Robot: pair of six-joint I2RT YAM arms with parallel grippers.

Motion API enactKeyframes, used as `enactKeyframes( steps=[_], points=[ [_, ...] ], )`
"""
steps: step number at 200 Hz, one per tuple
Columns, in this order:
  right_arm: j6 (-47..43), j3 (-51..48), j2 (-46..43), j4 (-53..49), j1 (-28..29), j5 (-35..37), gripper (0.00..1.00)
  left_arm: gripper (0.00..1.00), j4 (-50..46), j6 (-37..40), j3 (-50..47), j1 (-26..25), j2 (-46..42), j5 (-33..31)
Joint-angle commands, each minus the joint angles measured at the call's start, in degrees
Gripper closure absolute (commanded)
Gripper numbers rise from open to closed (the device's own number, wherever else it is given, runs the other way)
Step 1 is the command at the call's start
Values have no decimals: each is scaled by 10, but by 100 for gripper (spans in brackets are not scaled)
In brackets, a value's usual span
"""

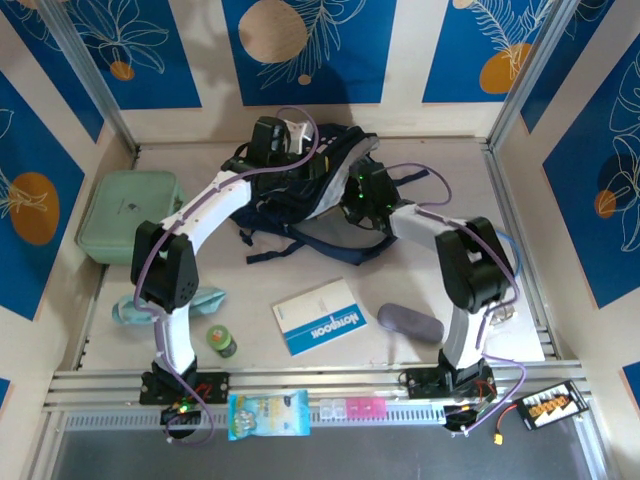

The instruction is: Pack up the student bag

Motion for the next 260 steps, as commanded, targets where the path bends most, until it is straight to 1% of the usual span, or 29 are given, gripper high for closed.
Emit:
enactKeyframes(
  steps=[1,13,29,54,65,67,75,87,92,97,108,122,133,146,155,176,186,204,226,244,260],
  points=[
    [-3,-59,-70,-34,-18,6,29,100,50,-5,-9,15,-28,-5],
    [0,-98,-109,-44,-27,10,29,100,52,-1,-17,16,-25,-7],
    [0,-142,-171,-76,-37,37,30,100,55,5,-30,15,-17,-4],
    [-32,-176,-275,-158,-39,113,29,100,54,21,-47,14,3,-6],
    [-51,-181,-315,-197,-38,144,28,99,45,29,-48,10,14,-7],
    [-55,-182,-323,-204,-38,151,27,97,42,31,-47,10,17,-8],
    [-72,-184,-347,-225,-38,166,26,84,29,36,-46,10,23,-12],
    [-97,-182,-376,-258,-38,182,24,51,17,41,-52,10,22,-21],
    [-108,-179,-385,-271,-38,186,23,41,14,42,-59,10,18,-29],
    [-119,-175,-393,-282,-37,190,23,35,13,43,-67,10,11,-40],
    [-143,-167,-405,-303,-35,193,20,25,15,45,-90,12,-7,-61],
    [-175,-156,-417,-318,-27,196,14,14,19,55,-127,13,-39,-85],
    [-199,-148,-422,-328,-19,195,11,10,6,70,-153,15,-67,-94],
    [-220,-137,-425,-344,-9,190,11,2,-16,78,-187,14,-100,-114],
    [-230,-130,-423,-355,-2,185,10,0,-20,84,-217,14,-121,-113],
    [-245,-116,-410,-381,21,171,11,0,-34,91,-279,13,-160,-107],
    [-252,-107,-398,-385,39,167,11,0,-55,96,-295,11,-172,-115],
    [-262,-86,-364,-387,77,153,12,0,-84,98,-319,9,-192,-135],
    [-261,-68,-310,-380,117,117,12,0,-80,86,-349,9,-214,-150],
    [-245,-60,-269,-377,143,104,13,0,-75,73,-369,9,-220,-146],
    [-229,-55,-242,-377,159,98,13,1,-75,58,-390,8,-224,-126]
  ],
)
